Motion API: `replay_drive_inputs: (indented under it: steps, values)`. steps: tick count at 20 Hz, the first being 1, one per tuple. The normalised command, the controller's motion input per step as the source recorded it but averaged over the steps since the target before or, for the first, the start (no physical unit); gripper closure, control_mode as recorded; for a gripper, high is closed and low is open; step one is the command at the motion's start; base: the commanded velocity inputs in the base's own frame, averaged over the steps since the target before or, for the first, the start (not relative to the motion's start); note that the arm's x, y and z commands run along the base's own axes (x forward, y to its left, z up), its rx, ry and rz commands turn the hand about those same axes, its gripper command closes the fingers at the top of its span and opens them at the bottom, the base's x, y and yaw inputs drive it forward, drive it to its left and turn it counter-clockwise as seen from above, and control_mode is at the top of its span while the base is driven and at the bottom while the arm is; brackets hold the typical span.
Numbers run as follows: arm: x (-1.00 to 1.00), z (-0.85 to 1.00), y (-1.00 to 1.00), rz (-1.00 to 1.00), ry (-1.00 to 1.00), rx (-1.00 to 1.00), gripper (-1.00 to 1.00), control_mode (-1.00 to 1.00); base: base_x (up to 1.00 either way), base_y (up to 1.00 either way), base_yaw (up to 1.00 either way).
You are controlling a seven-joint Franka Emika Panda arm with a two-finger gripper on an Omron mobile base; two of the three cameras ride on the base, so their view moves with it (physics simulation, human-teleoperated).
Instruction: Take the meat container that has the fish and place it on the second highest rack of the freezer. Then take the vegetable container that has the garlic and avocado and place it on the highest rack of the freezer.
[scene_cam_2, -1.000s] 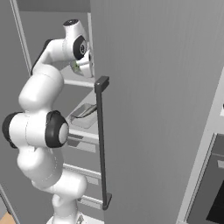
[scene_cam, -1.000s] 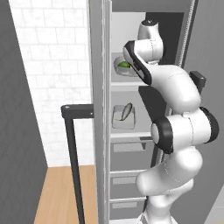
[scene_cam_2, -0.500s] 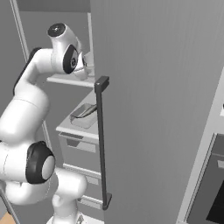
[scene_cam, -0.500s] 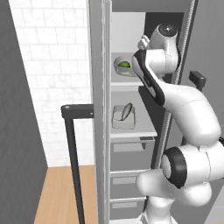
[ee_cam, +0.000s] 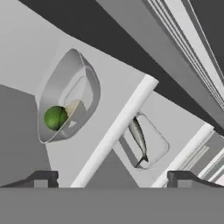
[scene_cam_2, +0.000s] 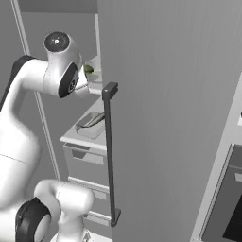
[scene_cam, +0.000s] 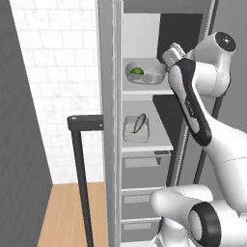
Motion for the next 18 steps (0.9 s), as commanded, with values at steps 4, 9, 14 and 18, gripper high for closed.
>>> replay_drive_inputs:
  steps: [4,9,14,18]
  values:
    - [-1.0,-0.51,0.01,0.3,-0.05,-0.08,-1.0,-1.0,0.0,0.0,0.0]
    - [-1.0,-0.69,0.02,0.31,-0.01,-0.16,-1.0,-1.0,0.0,0.0,0.0]
    - [-1.0,-0.95,0.05,0.29,0.03,-0.3,-1.0,-1.0,0.0,0.0,0.0]
    - [-1.0,-1.0,0.12,0.24,0.09,-0.38,-1.0,-1.0,0.0,0.0,0.0]
